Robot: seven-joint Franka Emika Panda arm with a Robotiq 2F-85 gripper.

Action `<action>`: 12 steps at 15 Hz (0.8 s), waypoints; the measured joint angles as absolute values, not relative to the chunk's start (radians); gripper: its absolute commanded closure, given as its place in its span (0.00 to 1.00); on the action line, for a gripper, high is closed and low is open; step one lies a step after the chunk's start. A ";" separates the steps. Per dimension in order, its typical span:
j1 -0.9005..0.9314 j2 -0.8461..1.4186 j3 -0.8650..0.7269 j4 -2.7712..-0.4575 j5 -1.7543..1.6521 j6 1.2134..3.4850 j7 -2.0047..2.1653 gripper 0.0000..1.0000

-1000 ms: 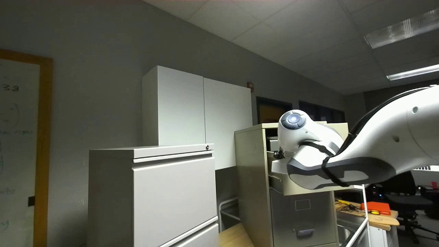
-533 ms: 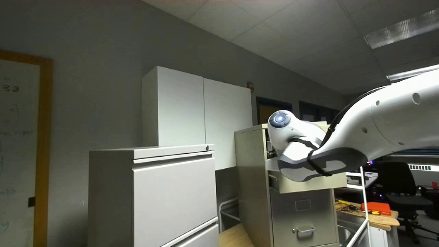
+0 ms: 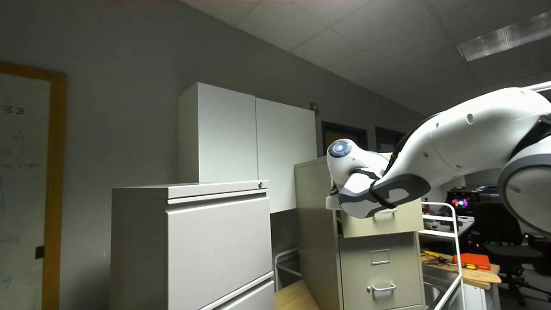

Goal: Close the top drawer of the beige file cabinet

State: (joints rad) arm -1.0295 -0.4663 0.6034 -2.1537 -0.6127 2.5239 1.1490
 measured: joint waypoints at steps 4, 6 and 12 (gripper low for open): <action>-1.090 -0.385 0.675 -2.069 -0.613 2.468 1.149 1.00; -1.120 -0.352 0.714 -2.029 -0.615 2.426 1.149 1.00; -1.202 -0.249 0.825 -1.916 -0.656 2.326 1.149 1.00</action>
State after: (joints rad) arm -1.2020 -0.2489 0.8246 -1.9162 -0.6557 2.3257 1.1489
